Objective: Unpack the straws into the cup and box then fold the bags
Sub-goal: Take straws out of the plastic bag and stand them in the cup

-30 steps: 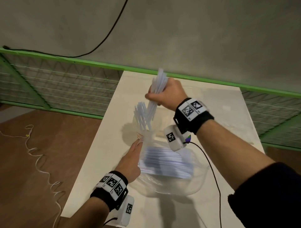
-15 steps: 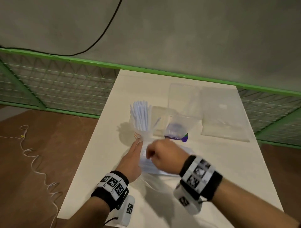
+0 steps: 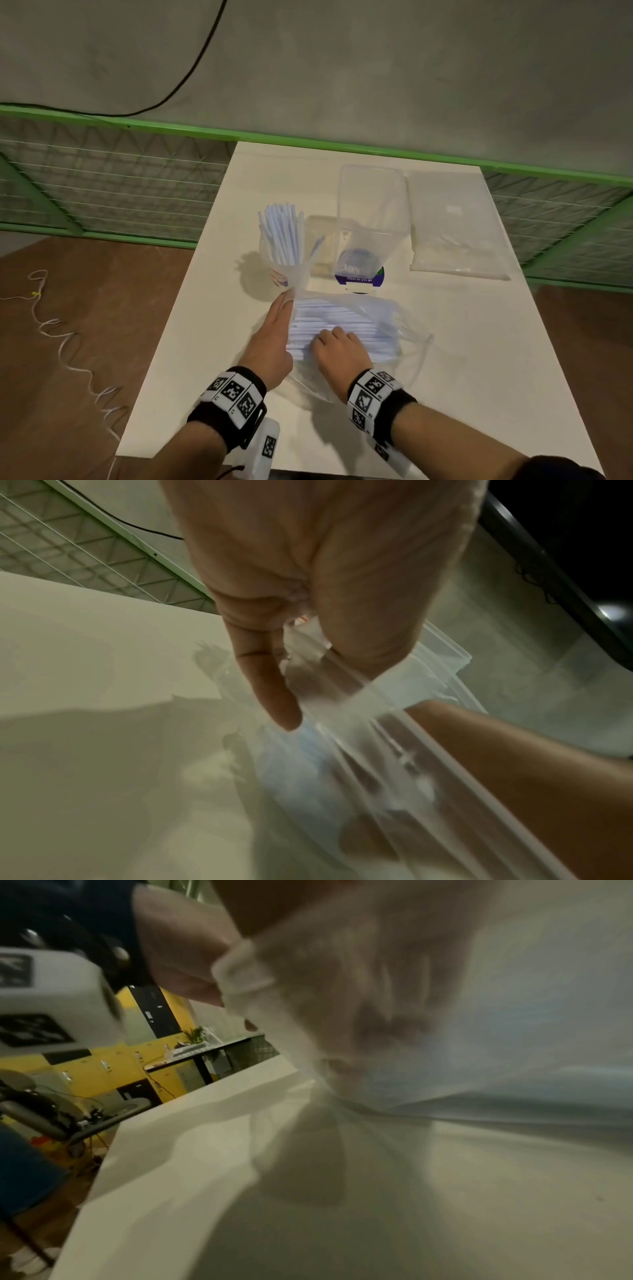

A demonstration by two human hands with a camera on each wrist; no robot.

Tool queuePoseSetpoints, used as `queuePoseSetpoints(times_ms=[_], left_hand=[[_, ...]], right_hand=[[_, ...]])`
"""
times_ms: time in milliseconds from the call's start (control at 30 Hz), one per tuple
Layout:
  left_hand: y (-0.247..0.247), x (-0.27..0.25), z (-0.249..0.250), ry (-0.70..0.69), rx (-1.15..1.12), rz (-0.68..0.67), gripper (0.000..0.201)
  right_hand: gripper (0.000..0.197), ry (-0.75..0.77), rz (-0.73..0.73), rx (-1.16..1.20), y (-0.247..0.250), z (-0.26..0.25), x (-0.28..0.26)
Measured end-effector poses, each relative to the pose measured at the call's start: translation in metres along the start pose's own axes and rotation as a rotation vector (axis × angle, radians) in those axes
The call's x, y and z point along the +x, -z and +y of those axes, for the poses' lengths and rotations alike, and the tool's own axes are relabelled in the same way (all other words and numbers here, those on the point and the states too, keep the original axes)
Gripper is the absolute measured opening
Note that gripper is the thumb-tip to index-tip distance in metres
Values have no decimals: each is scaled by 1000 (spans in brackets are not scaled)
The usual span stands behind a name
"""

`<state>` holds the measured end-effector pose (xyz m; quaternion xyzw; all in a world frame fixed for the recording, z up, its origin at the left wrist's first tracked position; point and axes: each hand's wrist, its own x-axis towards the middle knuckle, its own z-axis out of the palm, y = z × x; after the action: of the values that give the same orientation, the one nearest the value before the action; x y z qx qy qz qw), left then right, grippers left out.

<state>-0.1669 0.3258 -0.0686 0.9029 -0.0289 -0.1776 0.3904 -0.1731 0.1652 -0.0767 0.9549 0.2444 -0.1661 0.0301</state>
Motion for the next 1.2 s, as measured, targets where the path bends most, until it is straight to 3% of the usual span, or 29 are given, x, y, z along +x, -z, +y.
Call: queuePoseSetpoints(times_ms=[333, 933, 1200], left_hand=[[-2, 0, -7, -6, -13, 49, 110], [-2, -1, -6, -8, -30, 55, 108], [1, -1, -6, -12, -44, 76, 110]], right_hand=[[40, -30, -9, -137, 9, 5, 19], [35, -14, -59, -141, -4, -1, 19], [34, 3, -15, -138, -4, -2, 21]])
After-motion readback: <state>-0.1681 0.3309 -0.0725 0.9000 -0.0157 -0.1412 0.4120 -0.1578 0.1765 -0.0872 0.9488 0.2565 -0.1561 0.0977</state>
